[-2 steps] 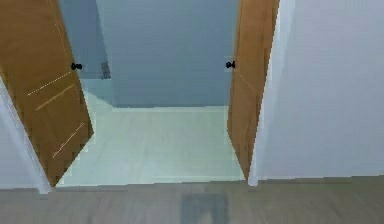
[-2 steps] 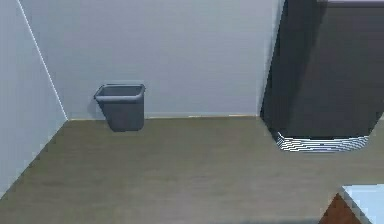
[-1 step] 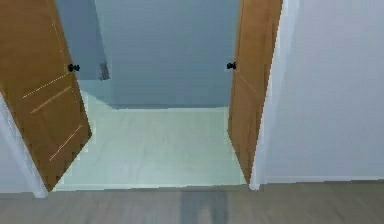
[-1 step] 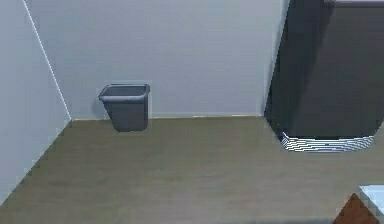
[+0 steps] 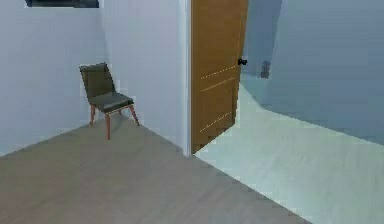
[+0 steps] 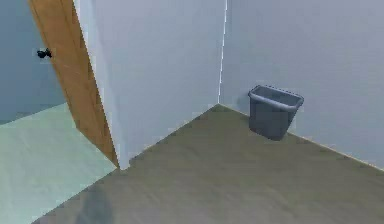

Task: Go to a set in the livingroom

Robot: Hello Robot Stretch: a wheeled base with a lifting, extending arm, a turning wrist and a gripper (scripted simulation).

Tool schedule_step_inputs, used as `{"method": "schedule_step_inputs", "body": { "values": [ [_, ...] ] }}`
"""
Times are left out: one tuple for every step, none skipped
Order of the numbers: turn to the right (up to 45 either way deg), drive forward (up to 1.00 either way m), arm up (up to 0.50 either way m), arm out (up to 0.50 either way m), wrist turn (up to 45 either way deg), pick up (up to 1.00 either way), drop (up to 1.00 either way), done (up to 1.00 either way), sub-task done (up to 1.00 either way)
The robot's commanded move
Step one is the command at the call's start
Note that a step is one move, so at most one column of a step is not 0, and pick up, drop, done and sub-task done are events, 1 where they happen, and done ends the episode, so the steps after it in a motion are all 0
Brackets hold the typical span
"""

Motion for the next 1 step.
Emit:
{"method": "schedule_step_inputs", "body": {
  "values": [
    [-45.0, 0.0, 0.0, 0.0, 0.0, 0.0, 0.0, 0.0, 0.0]
  ]
}}
